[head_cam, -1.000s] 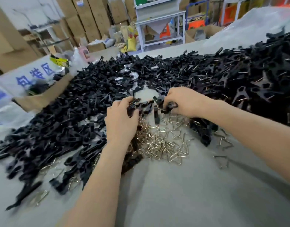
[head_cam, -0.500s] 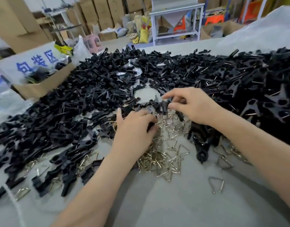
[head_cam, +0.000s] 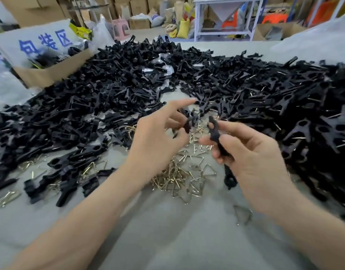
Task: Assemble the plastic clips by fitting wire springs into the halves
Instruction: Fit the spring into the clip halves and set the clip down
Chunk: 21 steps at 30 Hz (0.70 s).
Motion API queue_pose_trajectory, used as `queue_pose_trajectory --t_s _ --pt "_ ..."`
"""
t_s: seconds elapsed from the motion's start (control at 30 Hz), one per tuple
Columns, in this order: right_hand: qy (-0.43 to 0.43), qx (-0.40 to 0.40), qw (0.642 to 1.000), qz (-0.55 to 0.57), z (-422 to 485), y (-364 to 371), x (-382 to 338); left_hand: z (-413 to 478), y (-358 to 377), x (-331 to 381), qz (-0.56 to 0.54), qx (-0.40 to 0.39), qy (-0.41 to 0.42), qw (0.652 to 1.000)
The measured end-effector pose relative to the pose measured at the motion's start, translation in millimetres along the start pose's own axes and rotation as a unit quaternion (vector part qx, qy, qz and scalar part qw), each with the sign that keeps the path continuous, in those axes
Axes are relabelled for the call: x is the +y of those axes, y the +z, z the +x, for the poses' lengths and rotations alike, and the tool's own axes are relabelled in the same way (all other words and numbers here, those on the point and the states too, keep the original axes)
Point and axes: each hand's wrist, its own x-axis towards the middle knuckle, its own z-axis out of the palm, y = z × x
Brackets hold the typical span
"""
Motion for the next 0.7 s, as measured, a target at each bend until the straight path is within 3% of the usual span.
queue_pose_trajectory --t_s 0.07,0.17,0.37,0.7 --pt "-0.032 0.027 0.999 -0.012 -4 -4 6 -7 12 9 -0.221 -0.024 -0.074 0.972" --pt "-0.036 0.041 0.998 0.013 -2 -7 6 -15 27 17 -0.357 -0.045 -0.137 0.923" --pt "-0.040 0.010 0.999 0.031 -3 -5 2 -19 33 17 -0.440 -0.080 -0.163 0.880" --pt "-0.016 0.047 0.999 -0.003 -1 -6 1 -19 28 17 -0.461 -0.068 -0.175 0.867"
